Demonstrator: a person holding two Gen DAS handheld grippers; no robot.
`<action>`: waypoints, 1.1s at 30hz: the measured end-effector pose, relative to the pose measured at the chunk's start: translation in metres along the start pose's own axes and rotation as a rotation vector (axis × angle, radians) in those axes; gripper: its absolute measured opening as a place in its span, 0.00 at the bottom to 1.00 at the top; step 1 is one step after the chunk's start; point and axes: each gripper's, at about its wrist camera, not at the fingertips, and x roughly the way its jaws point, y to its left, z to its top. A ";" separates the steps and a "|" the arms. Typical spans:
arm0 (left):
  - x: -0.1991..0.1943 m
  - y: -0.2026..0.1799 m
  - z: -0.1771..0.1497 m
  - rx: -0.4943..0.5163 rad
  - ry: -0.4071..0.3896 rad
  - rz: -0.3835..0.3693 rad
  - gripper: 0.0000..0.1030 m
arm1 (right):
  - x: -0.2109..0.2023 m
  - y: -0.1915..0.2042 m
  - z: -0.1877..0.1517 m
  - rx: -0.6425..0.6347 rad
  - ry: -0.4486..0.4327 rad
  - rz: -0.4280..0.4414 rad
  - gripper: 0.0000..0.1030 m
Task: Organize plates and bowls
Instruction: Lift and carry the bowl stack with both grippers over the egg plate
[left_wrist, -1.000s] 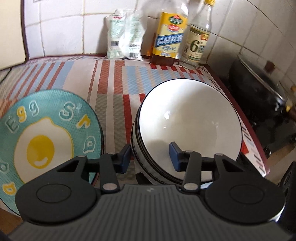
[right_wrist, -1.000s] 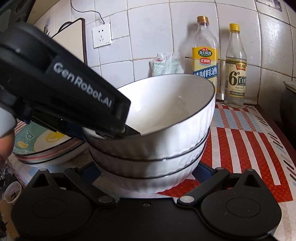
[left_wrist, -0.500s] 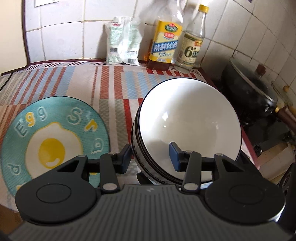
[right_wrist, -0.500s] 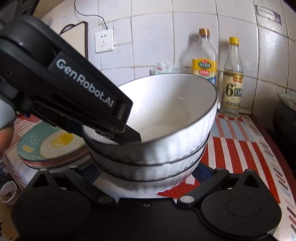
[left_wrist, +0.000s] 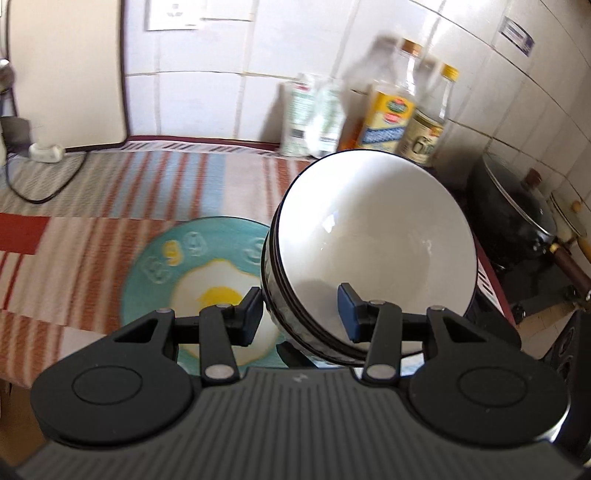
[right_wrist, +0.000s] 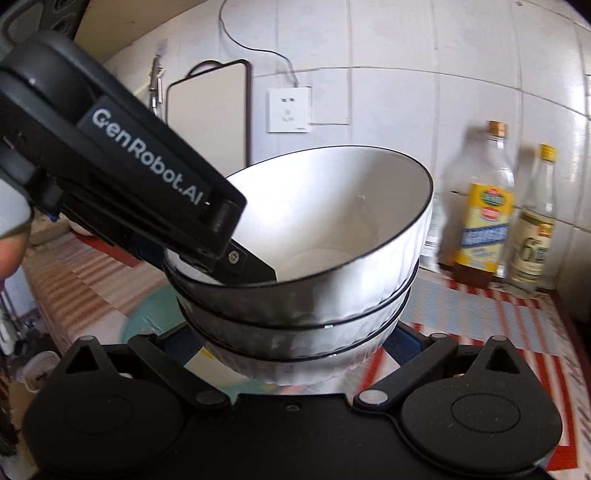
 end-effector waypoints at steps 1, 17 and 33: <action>-0.002 0.006 0.001 0.000 0.000 0.003 0.41 | 0.003 0.004 0.003 0.014 -0.001 0.014 1.00; 0.031 0.077 0.003 0.045 0.089 -0.007 0.41 | 0.067 0.047 0.006 0.040 0.073 0.033 1.00; 0.055 0.113 0.008 0.059 0.195 -0.137 0.41 | 0.091 0.067 0.002 0.053 0.161 -0.068 1.00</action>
